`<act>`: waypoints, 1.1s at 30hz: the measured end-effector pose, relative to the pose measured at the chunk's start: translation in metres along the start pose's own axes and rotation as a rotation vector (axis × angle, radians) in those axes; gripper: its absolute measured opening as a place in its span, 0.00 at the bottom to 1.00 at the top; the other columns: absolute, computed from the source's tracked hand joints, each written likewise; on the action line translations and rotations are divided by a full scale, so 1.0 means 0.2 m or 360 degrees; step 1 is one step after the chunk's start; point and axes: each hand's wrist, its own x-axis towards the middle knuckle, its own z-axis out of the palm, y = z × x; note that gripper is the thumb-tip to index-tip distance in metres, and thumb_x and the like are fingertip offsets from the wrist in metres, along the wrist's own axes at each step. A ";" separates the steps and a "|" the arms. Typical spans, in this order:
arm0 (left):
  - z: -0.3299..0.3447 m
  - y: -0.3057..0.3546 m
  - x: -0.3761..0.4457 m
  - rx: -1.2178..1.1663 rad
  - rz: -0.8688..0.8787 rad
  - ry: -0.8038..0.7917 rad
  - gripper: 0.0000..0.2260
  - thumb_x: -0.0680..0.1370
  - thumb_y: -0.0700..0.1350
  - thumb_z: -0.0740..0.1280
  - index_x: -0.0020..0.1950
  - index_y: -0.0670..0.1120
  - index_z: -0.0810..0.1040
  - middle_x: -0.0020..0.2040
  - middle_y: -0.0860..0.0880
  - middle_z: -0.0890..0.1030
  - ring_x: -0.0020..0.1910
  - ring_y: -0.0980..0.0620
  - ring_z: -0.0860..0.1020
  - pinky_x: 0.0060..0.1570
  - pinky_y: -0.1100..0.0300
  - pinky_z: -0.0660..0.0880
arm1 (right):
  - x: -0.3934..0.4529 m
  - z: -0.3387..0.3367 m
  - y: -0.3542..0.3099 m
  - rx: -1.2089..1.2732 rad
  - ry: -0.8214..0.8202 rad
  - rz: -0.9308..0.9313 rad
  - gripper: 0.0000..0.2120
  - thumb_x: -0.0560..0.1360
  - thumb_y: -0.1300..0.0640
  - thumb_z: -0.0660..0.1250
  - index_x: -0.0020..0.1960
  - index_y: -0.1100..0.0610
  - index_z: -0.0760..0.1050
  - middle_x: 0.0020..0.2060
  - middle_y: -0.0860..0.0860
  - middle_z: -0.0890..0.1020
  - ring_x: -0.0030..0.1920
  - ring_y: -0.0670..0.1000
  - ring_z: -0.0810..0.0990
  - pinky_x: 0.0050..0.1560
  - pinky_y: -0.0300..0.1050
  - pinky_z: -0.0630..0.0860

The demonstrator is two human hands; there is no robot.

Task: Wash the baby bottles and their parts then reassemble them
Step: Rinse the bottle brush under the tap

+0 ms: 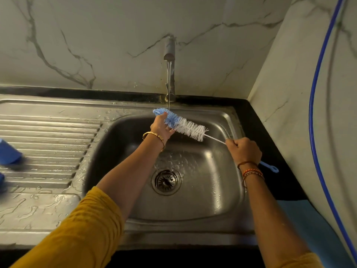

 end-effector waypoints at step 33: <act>0.01 -0.02 0.00 0.0321 0.0286 0.0237 0.18 0.74 0.37 0.68 0.63 0.37 0.69 0.60 0.39 0.74 0.53 0.45 0.77 0.40 0.59 0.79 | -0.01 -0.08 0.07 -0.0026 0.0172 0.0231 0.16 0.74 0.57 0.62 0.33 0.66 0.76 0.21 0.50 0.63 0.24 0.49 0.61 0.28 0.38 0.51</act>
